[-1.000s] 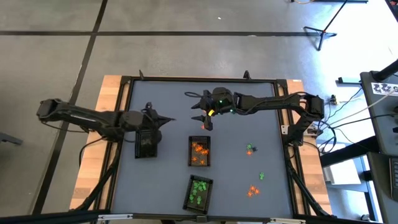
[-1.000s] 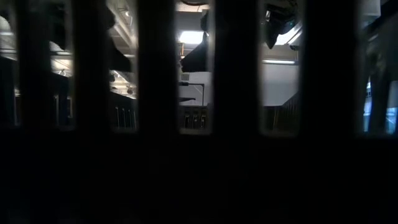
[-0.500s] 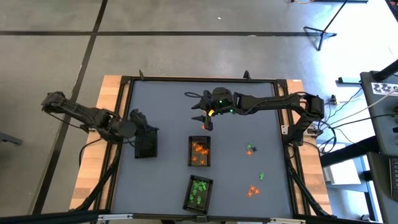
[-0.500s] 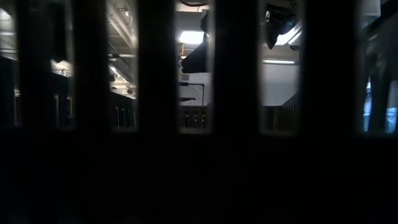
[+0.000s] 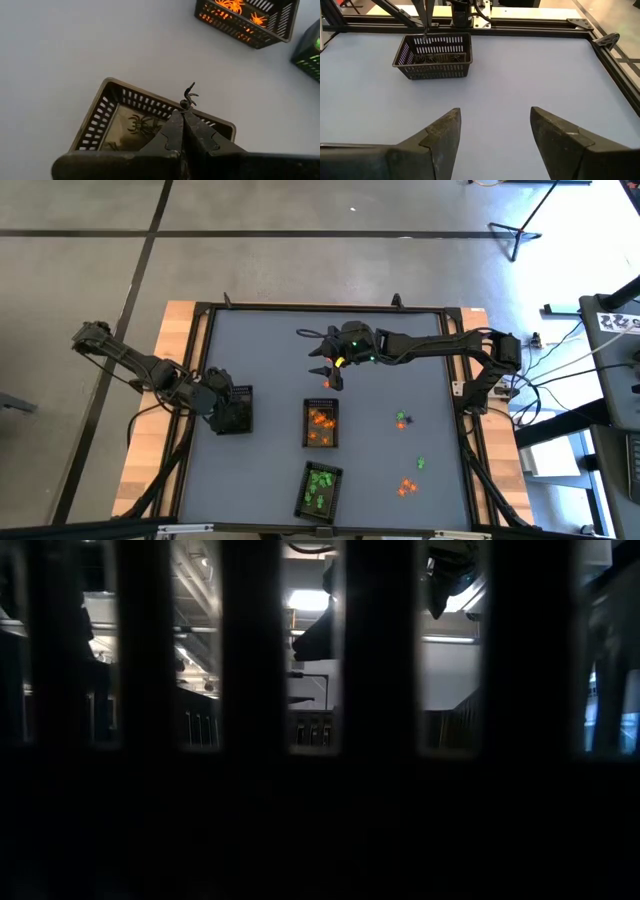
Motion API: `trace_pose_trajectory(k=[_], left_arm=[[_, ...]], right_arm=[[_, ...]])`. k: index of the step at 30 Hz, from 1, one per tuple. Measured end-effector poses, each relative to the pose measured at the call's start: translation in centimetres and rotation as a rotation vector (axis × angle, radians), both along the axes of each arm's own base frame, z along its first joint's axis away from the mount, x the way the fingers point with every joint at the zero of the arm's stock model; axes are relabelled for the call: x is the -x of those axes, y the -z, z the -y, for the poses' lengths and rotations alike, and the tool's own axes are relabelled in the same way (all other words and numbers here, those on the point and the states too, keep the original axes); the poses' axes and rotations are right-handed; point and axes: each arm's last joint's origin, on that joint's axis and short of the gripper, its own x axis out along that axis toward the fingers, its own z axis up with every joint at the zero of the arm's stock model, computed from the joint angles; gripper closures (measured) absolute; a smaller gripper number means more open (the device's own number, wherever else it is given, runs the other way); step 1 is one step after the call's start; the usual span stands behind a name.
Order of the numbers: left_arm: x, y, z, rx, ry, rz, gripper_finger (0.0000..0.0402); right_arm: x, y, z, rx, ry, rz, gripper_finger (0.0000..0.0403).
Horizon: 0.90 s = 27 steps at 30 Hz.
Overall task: Sort Halloween decoration
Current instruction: Put the black spider toy into the top left black basket, then put the green toy skeleton into the bottom black basket
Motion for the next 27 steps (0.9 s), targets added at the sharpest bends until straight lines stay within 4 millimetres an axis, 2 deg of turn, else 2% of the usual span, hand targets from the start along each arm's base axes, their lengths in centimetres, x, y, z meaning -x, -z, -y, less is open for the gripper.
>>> trace_pose_trajectory(k=[6,12,16,20,24,27], left_arm=[[0.1,0.1,0.0,0.01,-0.018,-0.013,0.0389],[0.4,0.3,-0.2,-0.024,-0.029,-0.044,0.0318],[0.4,0.2,-0.4,-0.07,-0.049,-0.024,0.028],[0.0,-0.1,-0.5,-0.165,-0.048,0.04,0.027],[-0.9,-0.9,-0.4,-0.301,-0.013,0.148,0.0277],[-1.7,-1.7,-0.4,-0.371,0.034,0.221,0.0286]], right_arm=[[0.0,0.0,0.0,0.0,0.0,0.003,0.0165],[0.1,0.3,0.0,-0.004,0.005,-0.03,0.0165],[0.5,0.8,0.4,0.034,0.067,-0.094,0.0165],[1.4,1.5,2.3,0.02,0.109,-0.189,0.0165],[2.5,1.8,5.2,-0.042,0.168,-0.209,0.0165],[3.1,2.3,7.4,-0.085,0.296,-0.211,0.0165]])
